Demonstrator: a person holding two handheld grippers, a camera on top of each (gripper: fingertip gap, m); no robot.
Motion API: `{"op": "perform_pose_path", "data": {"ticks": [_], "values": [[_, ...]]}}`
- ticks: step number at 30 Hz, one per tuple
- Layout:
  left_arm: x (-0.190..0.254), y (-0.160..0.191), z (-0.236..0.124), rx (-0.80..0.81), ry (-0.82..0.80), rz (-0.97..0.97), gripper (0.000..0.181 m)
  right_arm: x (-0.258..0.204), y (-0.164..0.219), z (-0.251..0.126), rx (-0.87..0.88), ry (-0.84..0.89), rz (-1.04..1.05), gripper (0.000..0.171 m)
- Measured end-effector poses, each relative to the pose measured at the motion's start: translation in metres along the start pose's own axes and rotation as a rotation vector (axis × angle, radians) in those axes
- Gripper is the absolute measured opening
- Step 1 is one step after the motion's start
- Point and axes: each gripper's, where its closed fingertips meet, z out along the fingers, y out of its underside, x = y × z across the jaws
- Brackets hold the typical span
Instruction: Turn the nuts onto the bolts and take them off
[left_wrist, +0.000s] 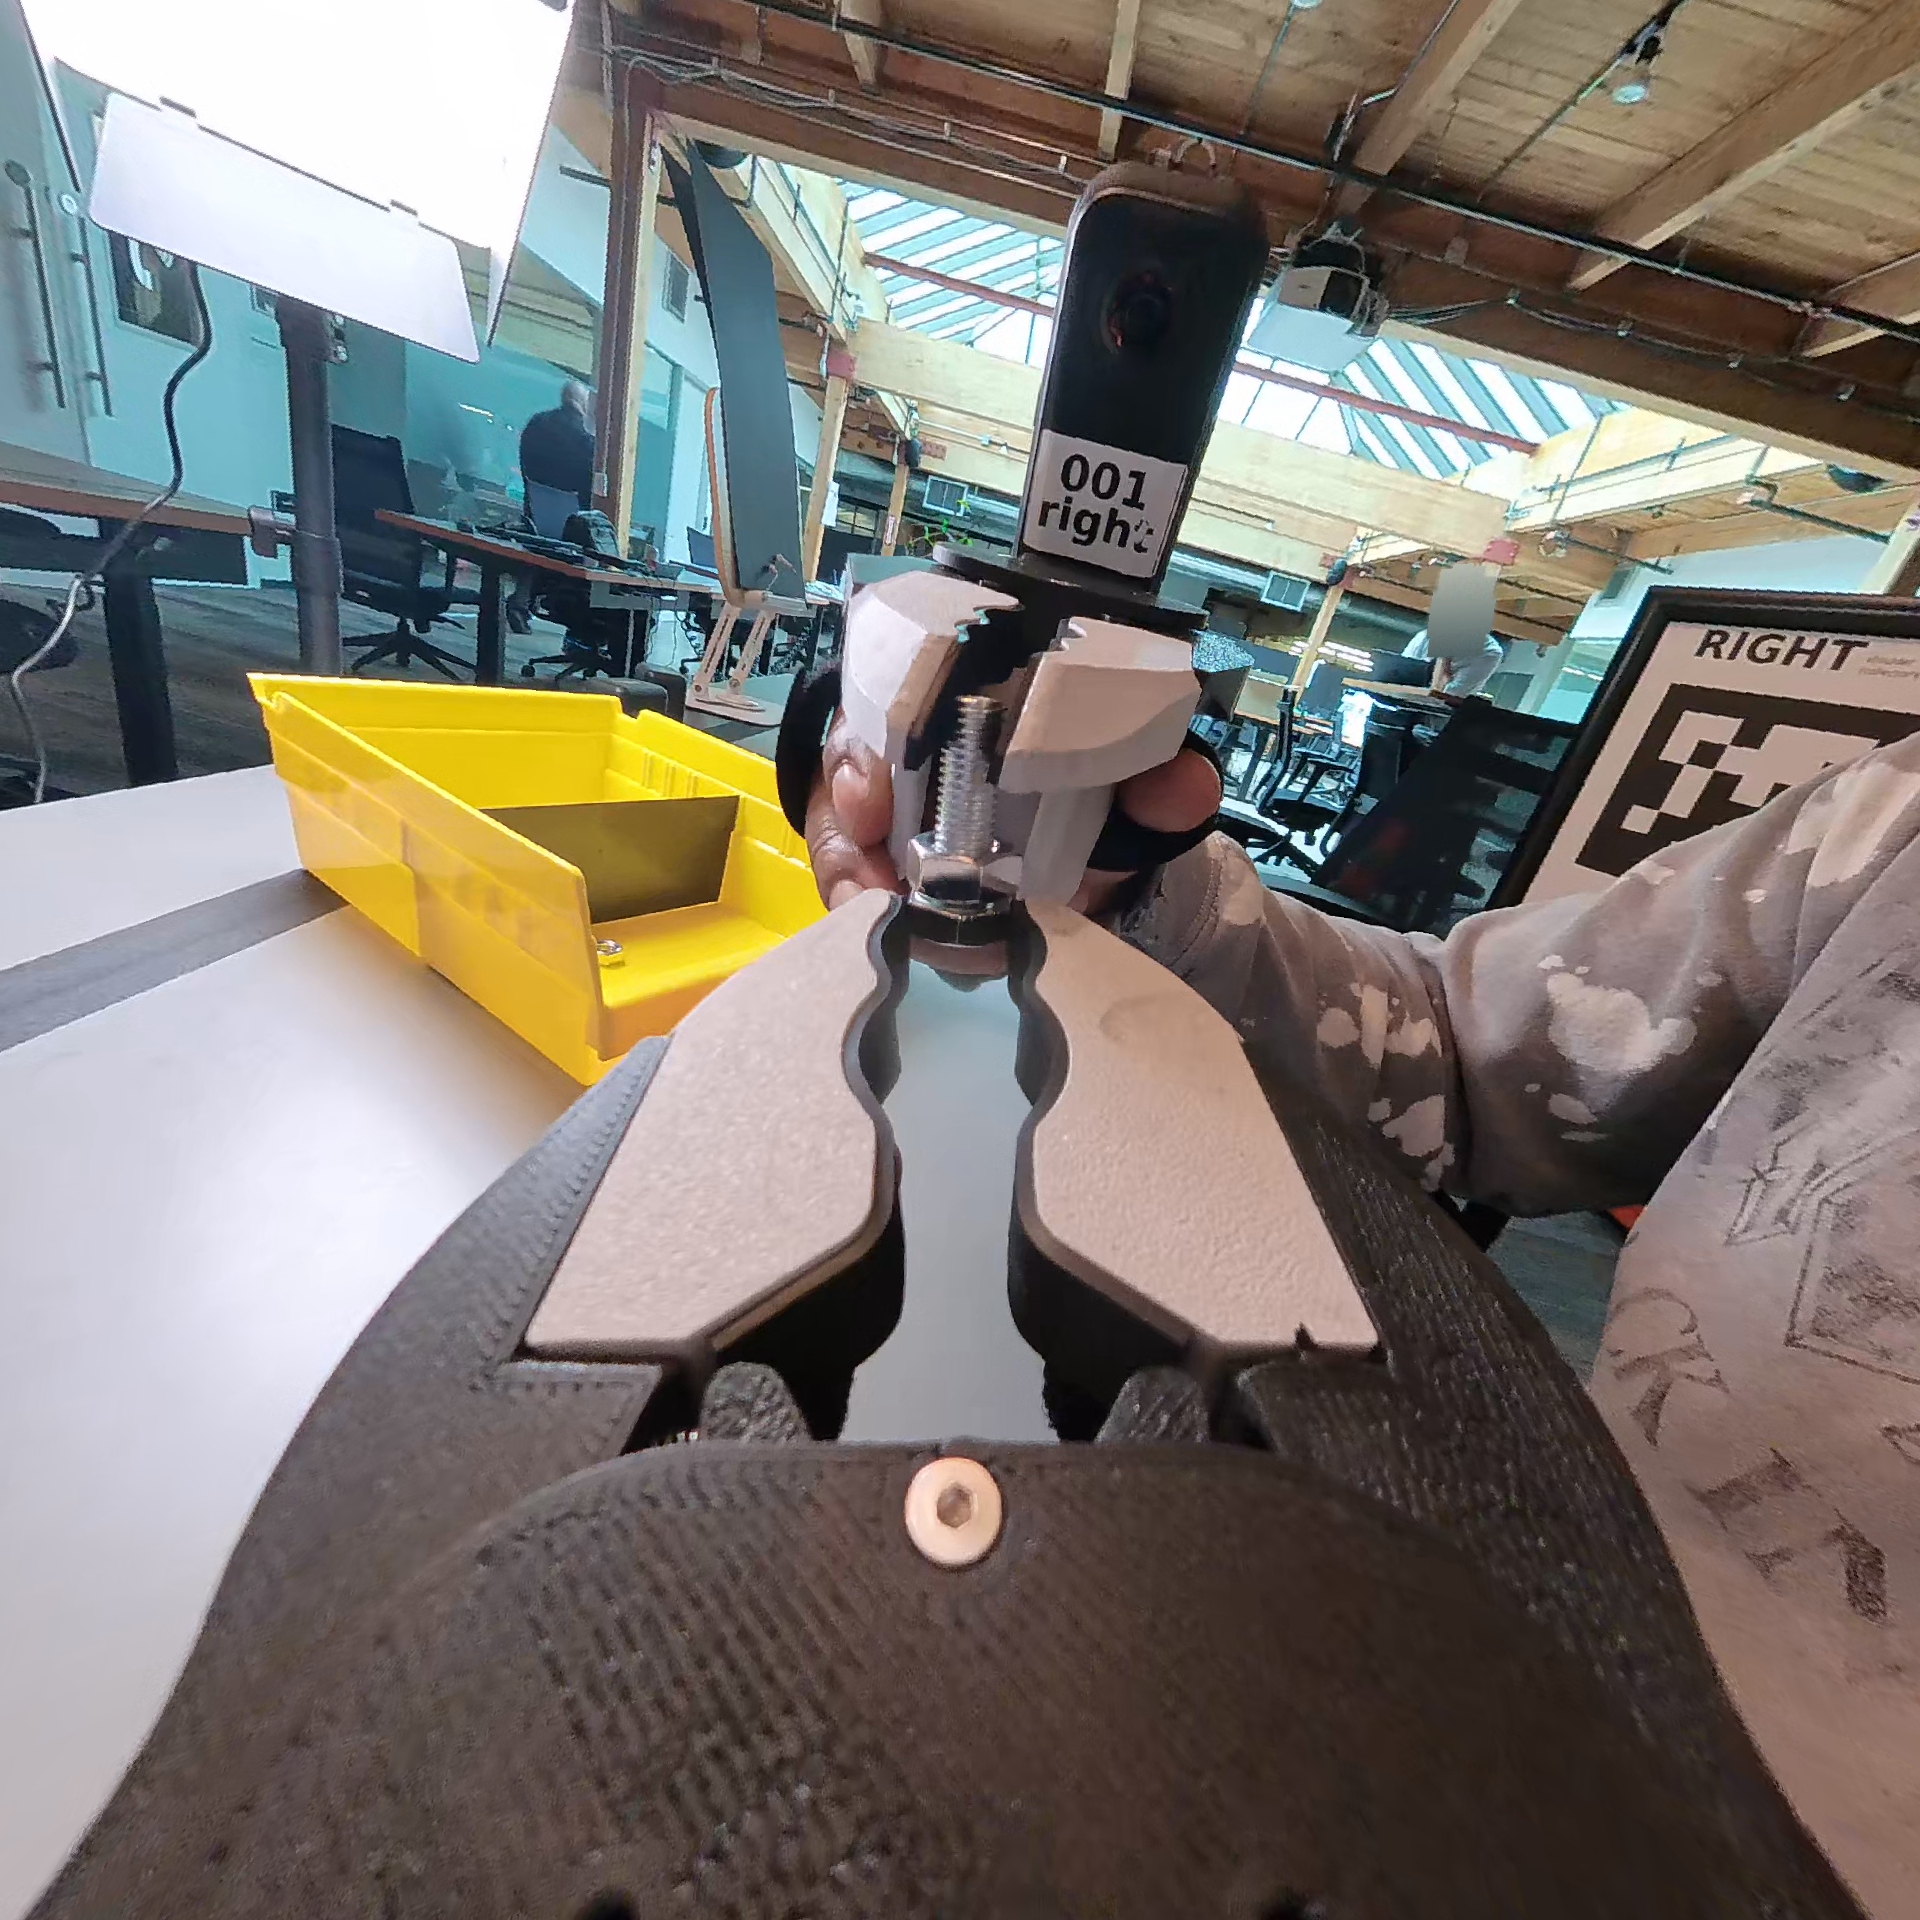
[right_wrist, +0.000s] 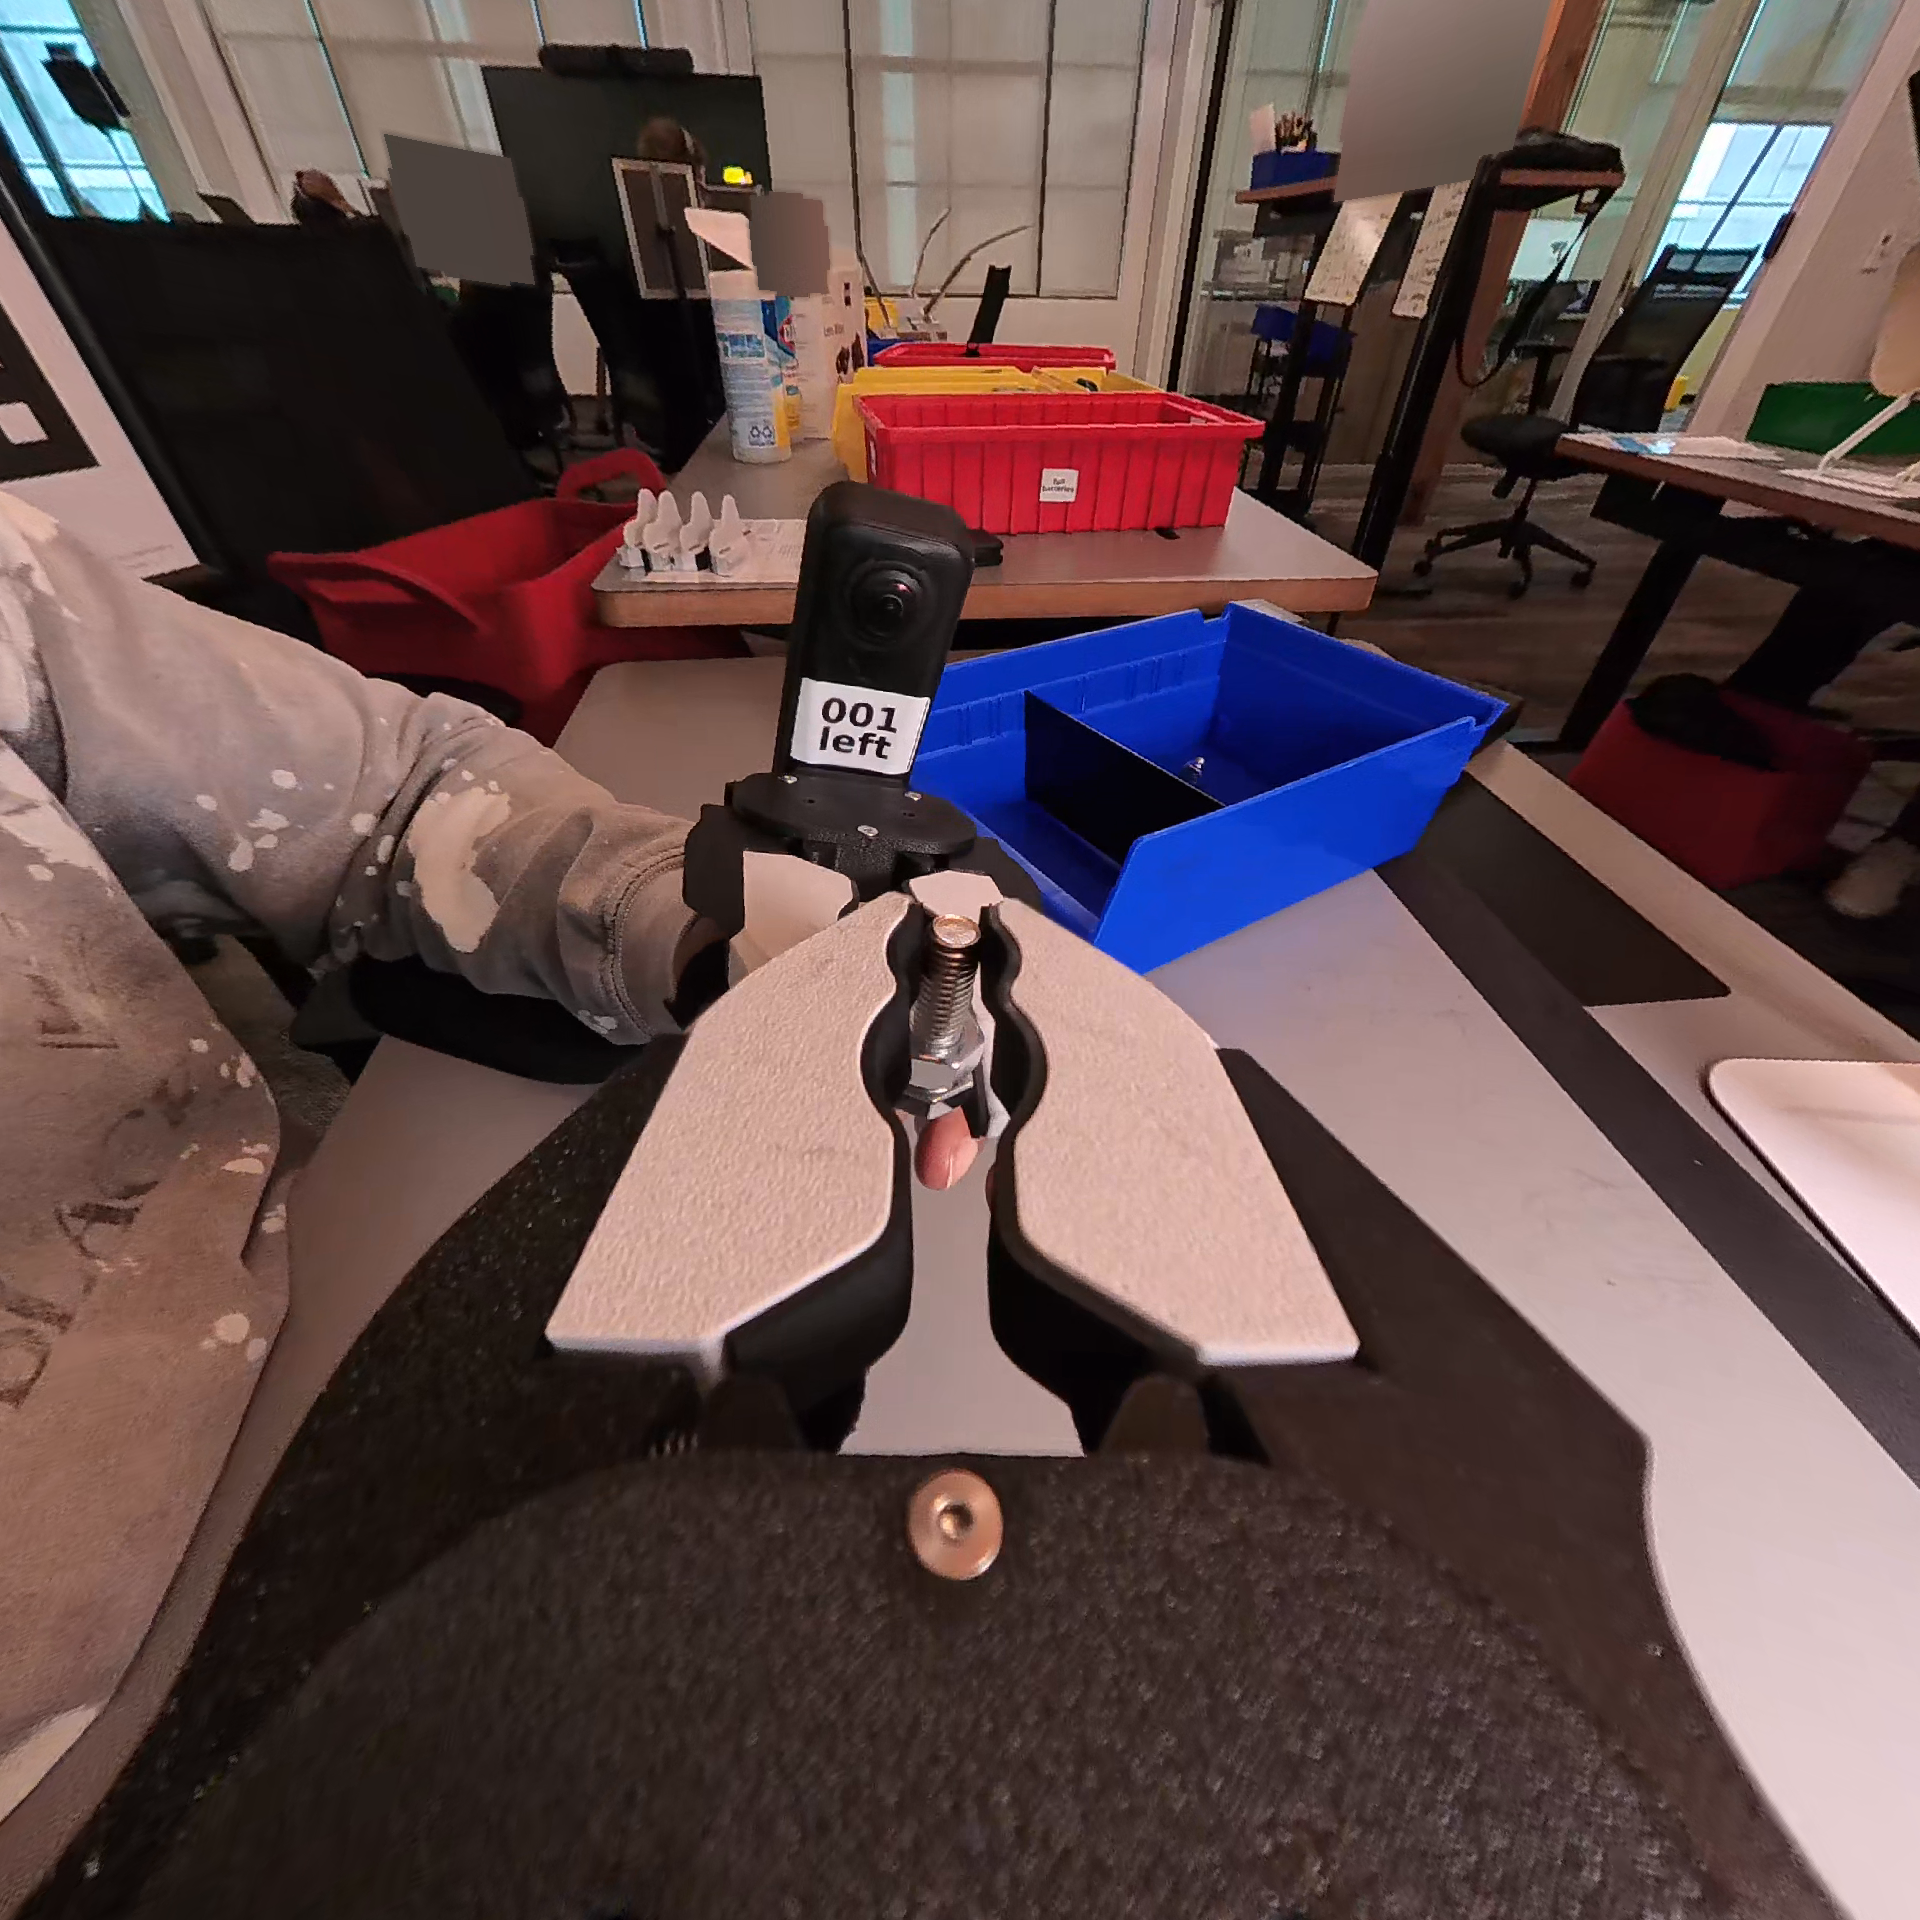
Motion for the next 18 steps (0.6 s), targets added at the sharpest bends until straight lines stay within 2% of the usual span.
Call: {"op": "perform_pose_path", "data": {"ticks": [6, 10, 12, 16, 17, 18], "values": [[-0.001, -0.003, -0.001, 0.03, -0.028, 0.034, 0.018, 0.0, -0.003, -0.002, 0.031, 0.004, -0.021, 0.01], [-0.013, -0.01, -0.008, 0.093, -0.111, 0.066, 0.018, 0.006, -0.001, 0.0, 0.054, 0.03, 0.015, 0.035], [-0.017, -0.014, -0.012, 0.113, -0.148, 0.109, 0.018, 0.01, 0.003, 0.003, 0.052, 0.052, 0.021, 0.04], [-0.012, -0.022, -0.016, 0.146, -0.131, 0.142, 0.018, 0.02, 0.006, -0.003, 0.064, 0.088, 0.012, 0.034], [-0.008, -0.027, -0.017, 0.162, -0.105, 0.139, 0.018, 0.031, 0.003, -0.011, 0.082, 0.138, 0.02, 0.021], [-0.006, -0.03, -0.018, 0.165, -0.097, 0.141, 0.019, 0.042, 0.001, -0.02, 0.104, 0.186, 0.024, 0.016]]}}
